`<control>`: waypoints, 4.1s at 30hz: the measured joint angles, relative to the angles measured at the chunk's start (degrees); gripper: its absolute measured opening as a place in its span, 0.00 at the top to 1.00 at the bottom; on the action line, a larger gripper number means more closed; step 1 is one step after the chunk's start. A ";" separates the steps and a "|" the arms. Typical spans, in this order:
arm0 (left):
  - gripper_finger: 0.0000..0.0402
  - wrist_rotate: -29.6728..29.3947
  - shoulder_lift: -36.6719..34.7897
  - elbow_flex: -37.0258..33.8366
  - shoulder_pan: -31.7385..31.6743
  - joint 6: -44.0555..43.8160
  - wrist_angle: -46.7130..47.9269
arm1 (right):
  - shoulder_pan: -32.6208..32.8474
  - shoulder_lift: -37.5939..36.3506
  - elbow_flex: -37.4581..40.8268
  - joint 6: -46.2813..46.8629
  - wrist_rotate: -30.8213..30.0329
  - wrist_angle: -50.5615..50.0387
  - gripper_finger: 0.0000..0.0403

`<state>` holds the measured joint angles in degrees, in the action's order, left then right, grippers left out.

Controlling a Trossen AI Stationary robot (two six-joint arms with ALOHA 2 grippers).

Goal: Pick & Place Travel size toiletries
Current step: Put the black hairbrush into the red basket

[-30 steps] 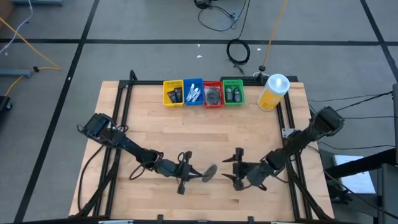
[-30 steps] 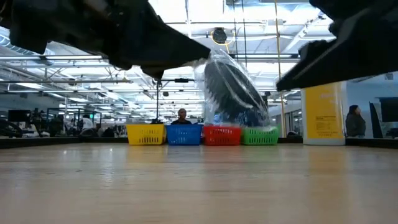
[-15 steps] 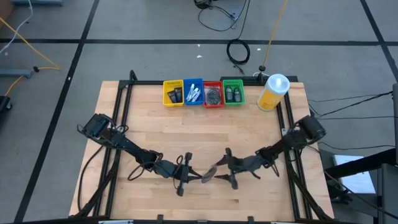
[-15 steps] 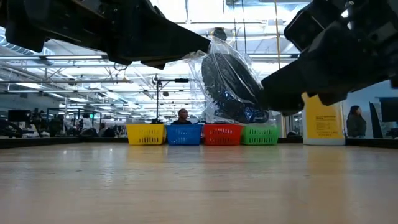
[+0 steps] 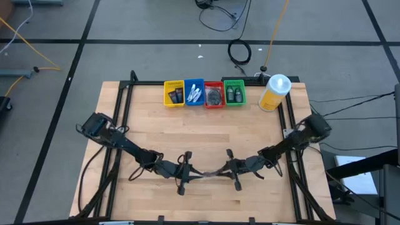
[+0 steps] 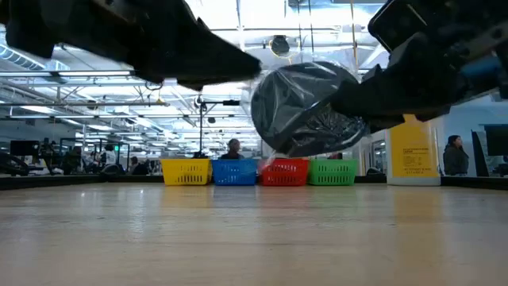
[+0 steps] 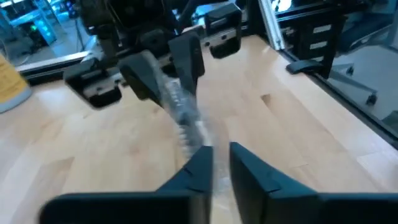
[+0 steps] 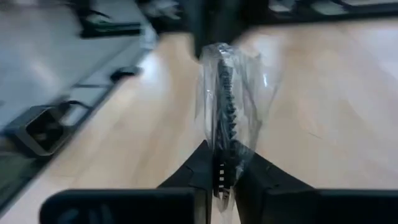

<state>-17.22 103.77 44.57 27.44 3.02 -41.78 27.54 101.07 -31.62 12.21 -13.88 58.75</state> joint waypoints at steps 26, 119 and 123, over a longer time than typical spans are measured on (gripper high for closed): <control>0.63 -32.04 -7.30 0.01 1.07 -26.33 31.38 | -29.41 -21.24 -15.06 -13.46 -31.03 -54.51 0.94; 0.66 -27.60 -6.79 0.01 0.17 -24.36 27.06 | -60.27 7.66 -32.43 -1.03 7.01 -45.21 0.68; 0.66 -27.60 -6.78 0.01 0.24 -24.58 27.06 | -60.38 7.62 -32.41 -2.28 2.11 -45.19 0.68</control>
<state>-44.82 96.99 44.58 27.68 -21.56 -14.72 -32.84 108.68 -64.03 9.93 -11.77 13.55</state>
